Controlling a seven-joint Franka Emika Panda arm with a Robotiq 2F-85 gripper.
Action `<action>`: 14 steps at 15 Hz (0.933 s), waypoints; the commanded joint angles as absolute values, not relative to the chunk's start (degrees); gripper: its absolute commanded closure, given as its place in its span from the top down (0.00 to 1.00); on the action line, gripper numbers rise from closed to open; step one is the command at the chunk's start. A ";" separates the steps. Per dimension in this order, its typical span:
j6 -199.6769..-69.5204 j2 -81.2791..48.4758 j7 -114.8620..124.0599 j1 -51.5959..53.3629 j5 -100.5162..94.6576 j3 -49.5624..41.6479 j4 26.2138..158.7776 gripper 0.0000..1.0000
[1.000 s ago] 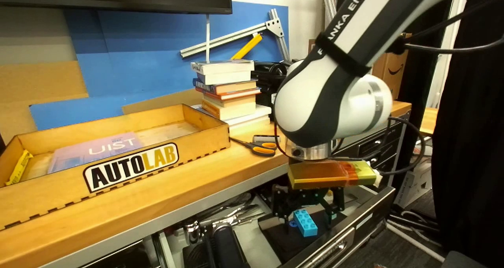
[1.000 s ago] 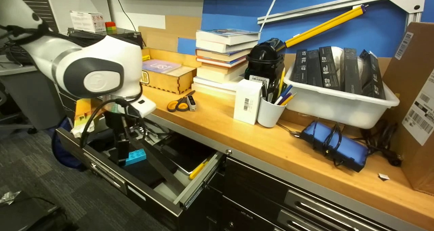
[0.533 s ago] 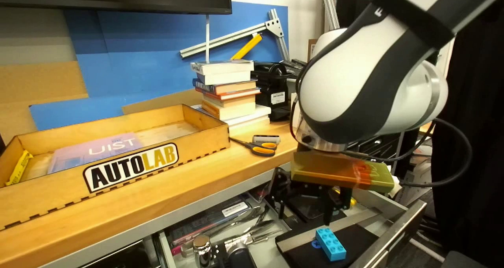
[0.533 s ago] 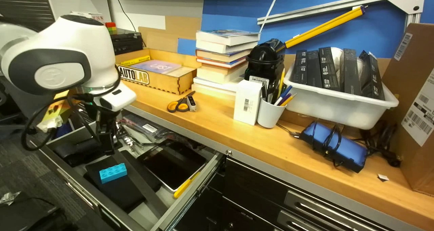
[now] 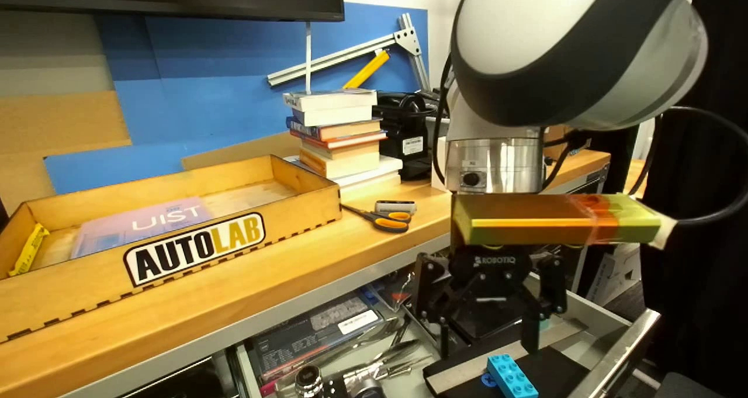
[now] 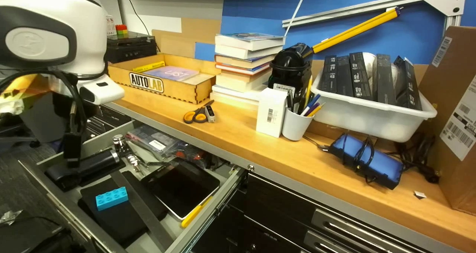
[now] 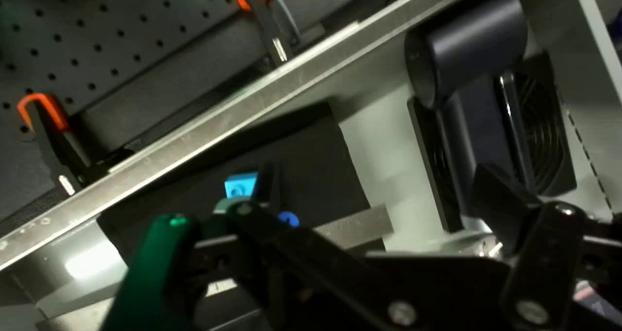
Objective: Put the blue object into the drawer then close the drawer.
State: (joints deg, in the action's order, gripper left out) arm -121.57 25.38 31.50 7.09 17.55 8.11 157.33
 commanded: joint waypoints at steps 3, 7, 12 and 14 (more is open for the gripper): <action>-111.75 20.86 18.09 7.92 19.06 7.24 157.55 1.00; -116.90 9.88 5.82 8.49 19.13 7.15 159.01 1.00; -119.97 -0.78 -0.80 8.06 17.77 7.87 157.81 1.00; -123.23 -3.12 5.74 7.55 19.61 7.68 156.97 1.00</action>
